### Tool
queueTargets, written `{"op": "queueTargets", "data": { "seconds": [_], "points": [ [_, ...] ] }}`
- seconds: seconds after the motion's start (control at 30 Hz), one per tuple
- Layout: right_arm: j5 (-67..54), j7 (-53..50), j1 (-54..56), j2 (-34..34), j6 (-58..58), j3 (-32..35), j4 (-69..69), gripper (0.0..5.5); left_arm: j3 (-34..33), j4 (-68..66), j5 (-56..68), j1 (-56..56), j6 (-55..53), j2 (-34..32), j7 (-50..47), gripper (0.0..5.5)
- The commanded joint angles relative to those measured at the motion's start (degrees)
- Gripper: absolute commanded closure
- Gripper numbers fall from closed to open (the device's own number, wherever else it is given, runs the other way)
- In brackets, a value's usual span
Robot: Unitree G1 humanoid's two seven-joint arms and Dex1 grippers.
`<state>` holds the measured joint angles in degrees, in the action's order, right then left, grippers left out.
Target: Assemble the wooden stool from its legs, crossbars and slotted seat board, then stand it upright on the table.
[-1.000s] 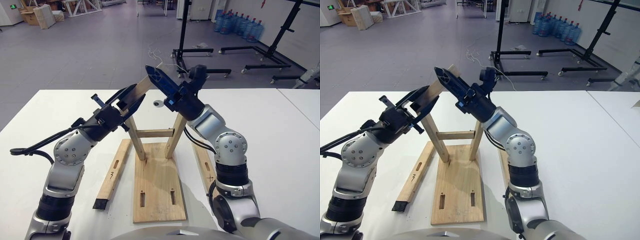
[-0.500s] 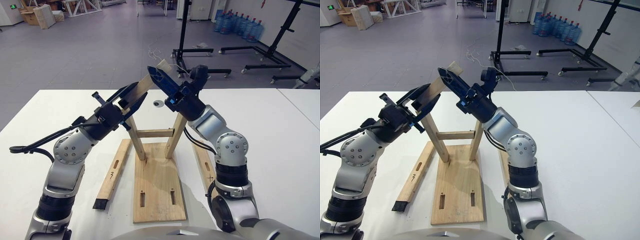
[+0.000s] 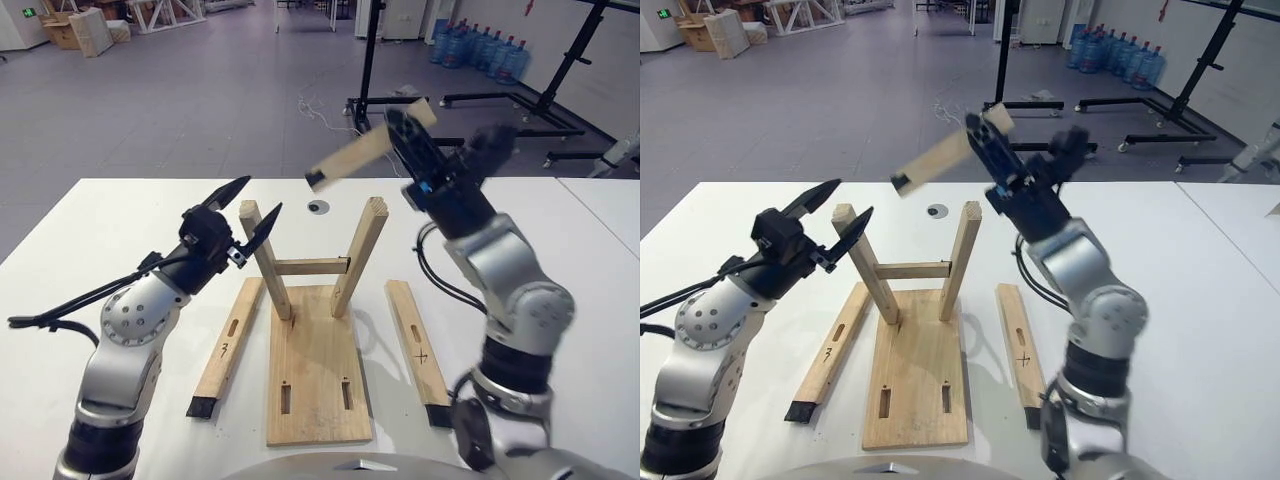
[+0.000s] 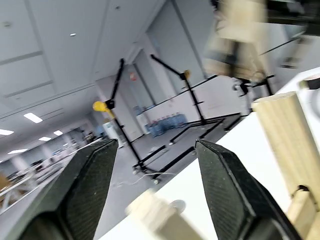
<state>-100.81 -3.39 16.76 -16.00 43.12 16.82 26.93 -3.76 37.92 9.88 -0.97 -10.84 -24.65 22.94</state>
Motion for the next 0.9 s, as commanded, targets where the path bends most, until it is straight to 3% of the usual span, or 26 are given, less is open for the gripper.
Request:
{"op": "queueTargets", "data": {
  "seconds": [0.03,0.2,0.3,0.57,0.9],
  "points": [
    [-10.27,0.06,-16.47,-13.45,6.99,4.96,2.08,5.11,-4.59,5.57,-0.81,4.88,-3.38,3.55,-6.58,2.67],
    [4.16,-3.17,-28.46,-21.89,7.58,6.88,5.14,5.11,-9.66,11.05,-1.67,9.17,-6.14,5.09,-11.02,2.67],
    [13.19,-3.81,-30.76,-23.42,5.71,6.42,8.22,5.11,-11.48,13.07,-1.17,10.4,-7.23,5.43,-11.84,2.67],
    [37.63,-5.4,-39.5,-15.56,-1.91,-2.02,18.19,5.11,-12.66,8.57,0.95,4.74,-8.47,1.29,-8.79,2.67],
    [51.65,-3.61,-43.38,-7.59,-8.54,-7.28,17.0,5.11,-11.63,5.19,2.42,1.4,-8.67,-1.96,-5.04,2.67]
  ]
}}
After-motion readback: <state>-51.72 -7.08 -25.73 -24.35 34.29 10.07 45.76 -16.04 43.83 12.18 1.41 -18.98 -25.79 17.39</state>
